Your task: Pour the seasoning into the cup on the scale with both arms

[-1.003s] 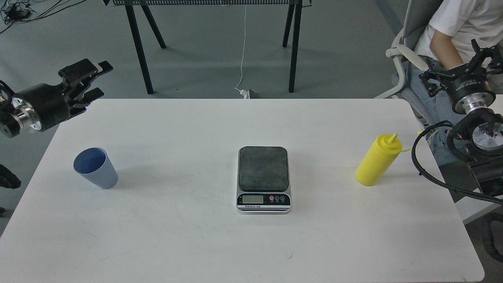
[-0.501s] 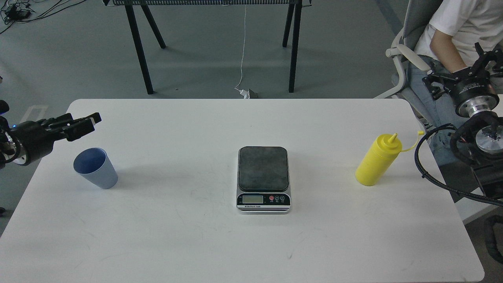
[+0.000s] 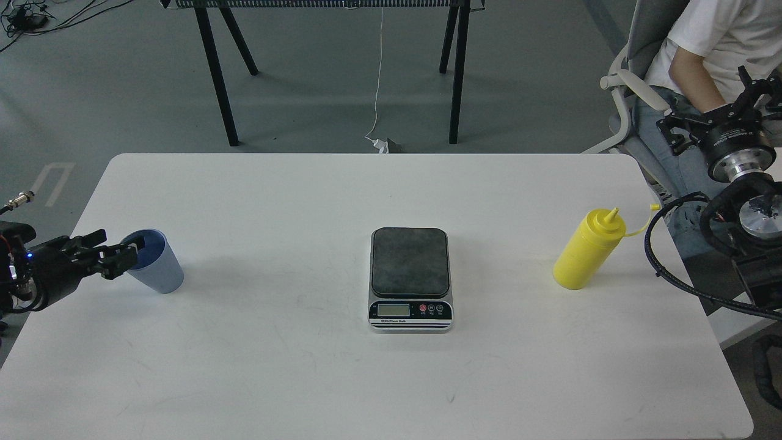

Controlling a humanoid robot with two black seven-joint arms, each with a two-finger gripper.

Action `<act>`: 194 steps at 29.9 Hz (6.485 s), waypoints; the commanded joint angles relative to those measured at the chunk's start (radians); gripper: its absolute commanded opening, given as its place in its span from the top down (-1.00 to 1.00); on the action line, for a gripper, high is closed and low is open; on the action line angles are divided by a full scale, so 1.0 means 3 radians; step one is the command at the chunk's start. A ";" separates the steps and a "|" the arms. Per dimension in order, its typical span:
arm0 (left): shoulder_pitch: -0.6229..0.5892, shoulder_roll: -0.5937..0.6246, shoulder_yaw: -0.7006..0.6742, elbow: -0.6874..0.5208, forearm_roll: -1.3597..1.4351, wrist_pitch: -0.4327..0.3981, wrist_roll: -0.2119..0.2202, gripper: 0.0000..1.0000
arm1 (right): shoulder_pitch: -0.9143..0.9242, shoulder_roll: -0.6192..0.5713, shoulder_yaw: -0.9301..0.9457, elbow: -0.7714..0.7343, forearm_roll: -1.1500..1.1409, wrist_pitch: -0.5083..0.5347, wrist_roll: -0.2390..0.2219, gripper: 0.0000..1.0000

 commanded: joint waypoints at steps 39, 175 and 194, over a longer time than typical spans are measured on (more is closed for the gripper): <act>-0.0024 -0.0011 0.0133 0.0053 -0.0084 0.0011 -0.0029 0.83 | -0.0025 0.0000 -0.0025 -0.0020 -0.0020 0.0000 0.0000 -1.00; -0.2085 -0.1632 -0.0102 0.0190 -0.5728 -0.1855 -0.0029 -1.00 | -0.1937 -0.1646 -0.0322 0.2474 0.0905 0.0000 -0.0006 -1.00; -0.1998 -0.1632 -0.0133 0.0272 -0.5739 -0.1973 -0.0029 -1.00 | -0.2899 -0.1115 -0.0260 0.3396 0.0900 0.0000 0.0434 -1.00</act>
